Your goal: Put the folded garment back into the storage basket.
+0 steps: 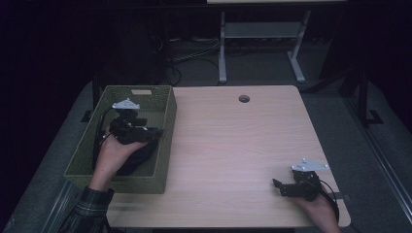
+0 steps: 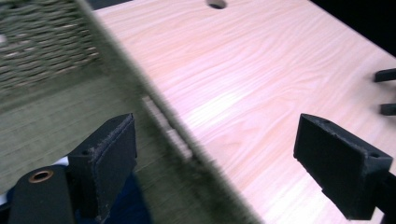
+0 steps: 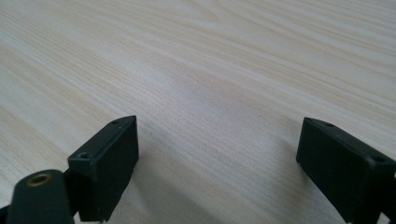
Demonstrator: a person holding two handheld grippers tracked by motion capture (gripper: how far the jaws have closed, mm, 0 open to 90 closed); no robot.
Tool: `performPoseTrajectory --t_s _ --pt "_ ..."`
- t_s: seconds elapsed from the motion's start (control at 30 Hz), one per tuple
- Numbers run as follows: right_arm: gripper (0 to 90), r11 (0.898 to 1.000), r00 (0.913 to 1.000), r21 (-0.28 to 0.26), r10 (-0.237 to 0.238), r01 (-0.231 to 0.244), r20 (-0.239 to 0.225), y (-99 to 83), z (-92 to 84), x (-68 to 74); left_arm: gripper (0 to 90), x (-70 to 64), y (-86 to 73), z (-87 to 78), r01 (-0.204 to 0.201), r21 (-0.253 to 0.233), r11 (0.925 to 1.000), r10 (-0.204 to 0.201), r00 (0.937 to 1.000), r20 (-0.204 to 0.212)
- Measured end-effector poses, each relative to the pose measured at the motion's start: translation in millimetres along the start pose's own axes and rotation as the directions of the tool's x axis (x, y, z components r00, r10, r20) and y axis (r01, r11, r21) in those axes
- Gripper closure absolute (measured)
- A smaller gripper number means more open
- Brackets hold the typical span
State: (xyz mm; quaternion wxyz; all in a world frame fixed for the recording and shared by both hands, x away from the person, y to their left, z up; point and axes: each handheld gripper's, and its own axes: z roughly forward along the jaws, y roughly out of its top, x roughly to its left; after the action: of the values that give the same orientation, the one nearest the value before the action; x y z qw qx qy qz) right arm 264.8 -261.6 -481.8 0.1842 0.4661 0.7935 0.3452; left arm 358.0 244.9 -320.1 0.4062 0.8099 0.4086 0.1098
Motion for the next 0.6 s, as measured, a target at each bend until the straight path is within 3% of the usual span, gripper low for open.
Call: performPoseTrajectory --t_s 0.23,0.6 --pt "12.6 1.000 1.0000 -0.001 0.000 0.000 0.001 0.0 0.0 0.0 12.8 -27.9 5.8 17.1 -0.032 -0.019 0.9993 0.033 0.9984 0.046" --pt "12.6 1.000 1.0000 -0.001 0.000 0.000 -0.001 0.0 0.0 0.0 12.6 -75.3 12.8 47.7 -0.117 -0.002 0.9931 0.117 0.9861 0.118"
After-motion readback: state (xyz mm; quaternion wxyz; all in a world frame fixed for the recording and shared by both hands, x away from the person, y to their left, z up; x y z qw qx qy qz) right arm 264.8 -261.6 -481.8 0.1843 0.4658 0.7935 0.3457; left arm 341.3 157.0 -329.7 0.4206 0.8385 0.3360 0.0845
